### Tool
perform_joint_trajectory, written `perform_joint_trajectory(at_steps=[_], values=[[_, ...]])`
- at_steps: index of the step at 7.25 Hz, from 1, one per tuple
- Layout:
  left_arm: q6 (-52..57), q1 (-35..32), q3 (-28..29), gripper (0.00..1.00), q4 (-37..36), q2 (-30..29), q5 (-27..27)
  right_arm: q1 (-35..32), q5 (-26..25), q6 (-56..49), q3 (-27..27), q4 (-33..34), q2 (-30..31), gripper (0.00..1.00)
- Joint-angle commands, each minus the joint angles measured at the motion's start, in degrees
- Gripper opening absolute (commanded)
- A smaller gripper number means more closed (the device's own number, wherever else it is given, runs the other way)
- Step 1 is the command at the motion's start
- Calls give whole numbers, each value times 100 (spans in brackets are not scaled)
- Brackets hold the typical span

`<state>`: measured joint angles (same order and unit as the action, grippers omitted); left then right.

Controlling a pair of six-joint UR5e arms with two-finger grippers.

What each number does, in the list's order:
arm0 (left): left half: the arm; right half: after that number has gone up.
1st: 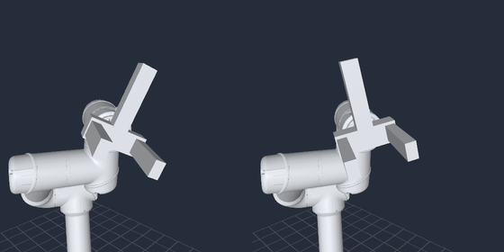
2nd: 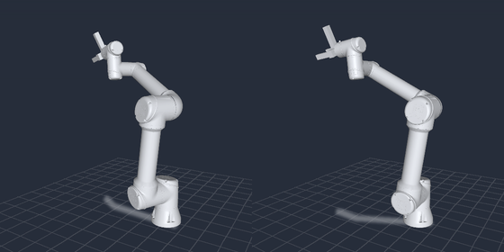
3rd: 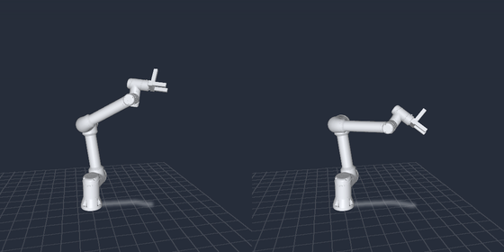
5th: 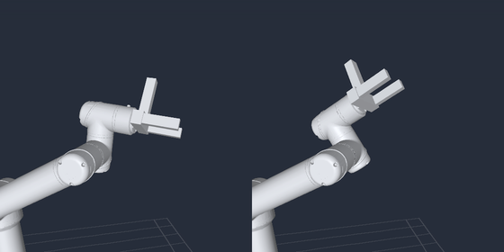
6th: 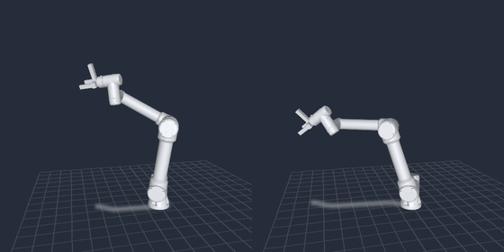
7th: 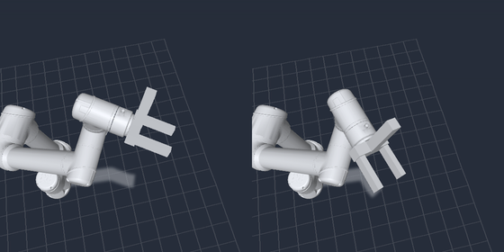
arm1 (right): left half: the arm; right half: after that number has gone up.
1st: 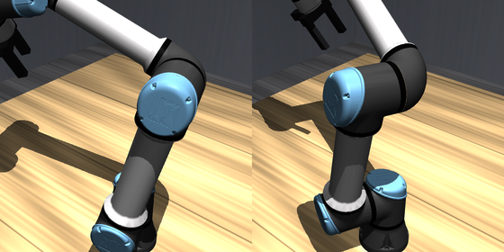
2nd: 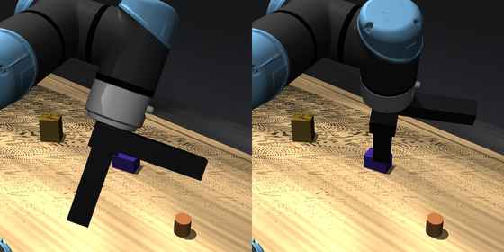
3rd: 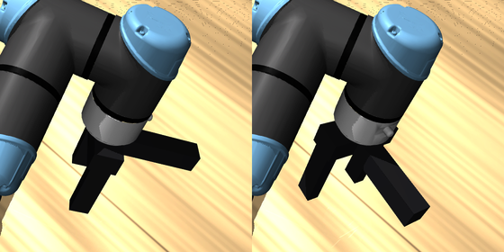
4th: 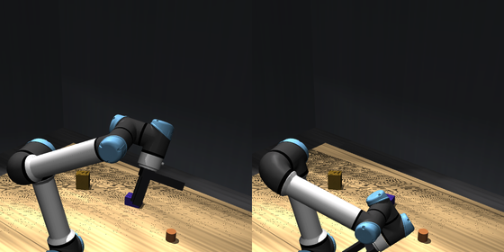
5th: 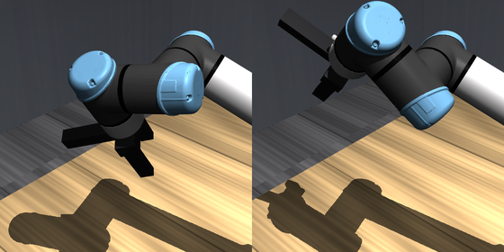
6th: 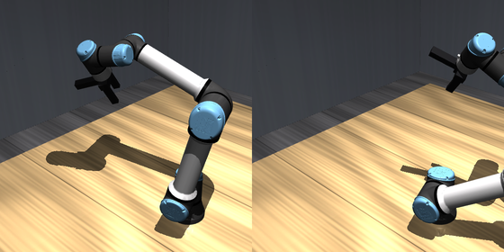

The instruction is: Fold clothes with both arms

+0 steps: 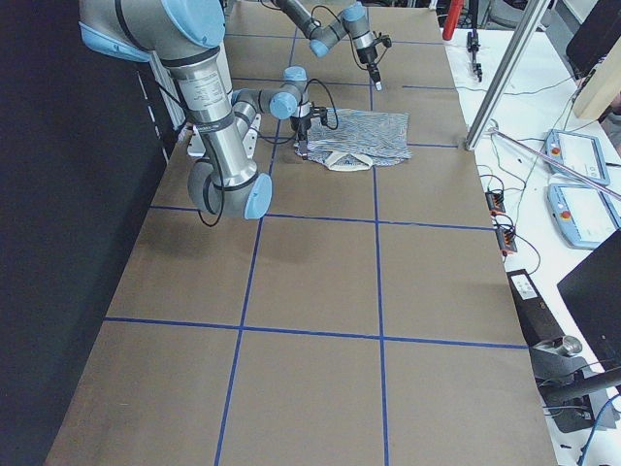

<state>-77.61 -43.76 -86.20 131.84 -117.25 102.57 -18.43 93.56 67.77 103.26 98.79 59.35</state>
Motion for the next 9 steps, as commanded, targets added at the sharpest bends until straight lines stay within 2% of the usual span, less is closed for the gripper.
perform_joint_trajectory(at_steps=[1,3,4,6,8,9], values=[[0,-1,-107,39,0,9,0,-55,-13,-246,423,0,515,100],[9,-10,-142,39,0,9,9,-282,-4,-238,319,-26,132,100],[0,-19,-168,39,-9,9,9,-379,-4,-229,-4,-43,-288,100],[0,-10,-360,39,-18,200,9,-450,-22,-132,-1057,-61,-1255,100],[9,-19,-660,39,-26,386,18,-503,-30,-150,-1482,-314,-1408,100],[9,-28,-931,39,-26,656,226,-521,-30,-219,-1911,-394,-1609,100]])
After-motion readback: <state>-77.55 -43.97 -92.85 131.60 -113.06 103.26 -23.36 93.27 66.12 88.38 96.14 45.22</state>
